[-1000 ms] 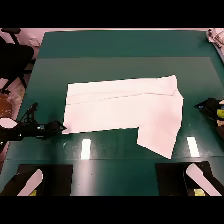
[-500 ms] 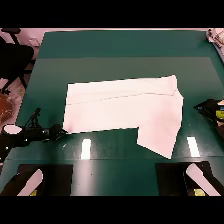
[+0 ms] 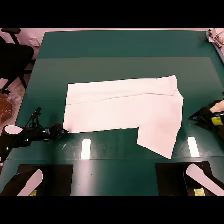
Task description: Fold the shirts.
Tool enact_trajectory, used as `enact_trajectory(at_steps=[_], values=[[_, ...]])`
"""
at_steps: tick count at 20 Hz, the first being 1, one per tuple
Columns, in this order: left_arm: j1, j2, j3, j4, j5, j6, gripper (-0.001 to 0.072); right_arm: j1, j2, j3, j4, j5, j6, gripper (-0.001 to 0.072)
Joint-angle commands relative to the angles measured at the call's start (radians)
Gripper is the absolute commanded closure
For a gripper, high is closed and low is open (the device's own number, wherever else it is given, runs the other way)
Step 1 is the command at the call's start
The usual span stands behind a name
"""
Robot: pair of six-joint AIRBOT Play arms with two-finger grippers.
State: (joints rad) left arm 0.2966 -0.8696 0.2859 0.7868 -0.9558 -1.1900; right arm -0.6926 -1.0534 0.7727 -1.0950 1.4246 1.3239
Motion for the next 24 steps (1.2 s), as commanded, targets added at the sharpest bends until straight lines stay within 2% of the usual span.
enact_trajectory(at_steps=[1,6,11,16,19,22,24], values=[[0.001,0.001,0.001,-0.064,0.003,0.060,0.0687,0.063,-0.110,0.000,-0.023,0.094,-0.014,0.0143],[0.001,0.001,0.001,-0.084,-0.004,0.086,0.0686,0.131,-0.197,-0.002,-0.023,0.093,-0.058,0.0134],[0.001,0.001,0.001,-0.089,-0.009,0.092,0.0686,0.132,-0.183,-0.125,-0.023,0.060,-0.086,0.0134],[0.001,0.001,0.001,-0.089,-0.022,0.092,0.0686,0.132,-0.101,-0.187,-0.019,-0.045,-0.095,0.0139],[0.001,0.001,0.001,-0.090,-0.023,0.092,0.0686,0.132,-0.102,-0.219,0.055,-0.100,-0.117,0.0152],[0.001,0.001,0.001,-0.091,-0.024,0.092,0.0686,0.134,-0.101,-0.228,0.110,-0.142,-0.121,0.0175],[0.001,0.001,0.001,-0.091,-0.026,0.092,0.0686,0.134,-0.101,-0.228,0.110,-0.148,-0.121,0.0244]])
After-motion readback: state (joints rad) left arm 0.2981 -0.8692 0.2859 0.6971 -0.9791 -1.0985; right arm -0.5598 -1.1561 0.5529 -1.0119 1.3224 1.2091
